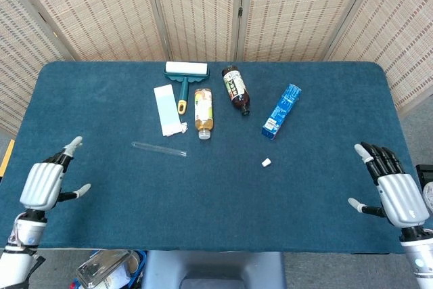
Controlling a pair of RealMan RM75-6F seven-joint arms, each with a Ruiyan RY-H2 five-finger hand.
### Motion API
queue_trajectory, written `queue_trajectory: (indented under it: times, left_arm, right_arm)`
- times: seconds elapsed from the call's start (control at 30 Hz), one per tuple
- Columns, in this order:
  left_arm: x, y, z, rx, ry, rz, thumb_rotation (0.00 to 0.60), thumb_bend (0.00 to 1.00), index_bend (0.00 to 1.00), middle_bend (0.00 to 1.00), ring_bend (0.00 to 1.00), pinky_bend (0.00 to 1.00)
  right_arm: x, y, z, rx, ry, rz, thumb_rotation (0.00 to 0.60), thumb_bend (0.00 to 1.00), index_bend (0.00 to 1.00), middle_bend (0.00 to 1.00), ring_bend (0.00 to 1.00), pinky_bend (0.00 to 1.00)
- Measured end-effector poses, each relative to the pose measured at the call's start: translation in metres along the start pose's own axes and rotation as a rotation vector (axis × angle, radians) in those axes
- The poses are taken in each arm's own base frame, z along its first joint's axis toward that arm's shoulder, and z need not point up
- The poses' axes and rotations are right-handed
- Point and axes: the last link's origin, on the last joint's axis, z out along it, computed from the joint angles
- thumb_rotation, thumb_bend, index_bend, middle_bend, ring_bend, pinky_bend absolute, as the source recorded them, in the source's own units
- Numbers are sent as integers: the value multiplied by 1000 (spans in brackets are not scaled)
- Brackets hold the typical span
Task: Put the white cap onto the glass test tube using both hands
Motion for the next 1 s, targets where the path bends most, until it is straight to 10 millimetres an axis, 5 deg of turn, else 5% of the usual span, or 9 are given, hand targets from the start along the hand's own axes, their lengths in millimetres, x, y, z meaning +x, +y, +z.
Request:
queue_trajectory:
  times: [0.43,0.7,1.0]
  left_arm:
    - [-32,40,100,-211,-170,137,600,123,284,872,908,1000]
    - [-57,57,138,-209,-232,161,600,124,333,991,999,1000]
    - [-80,77,163,-198,-292,199,600,213,414,1000,1000,1000]
  right_arm:
    - [0,2,5,-11,-10,-6,600,0,0,55,41,34]
    - [-2,5,10,-28,-18,-5,600,0,0,55,41,34]
    - [-5,10,14,-43,-24,0,600,0,0,55,42,34]
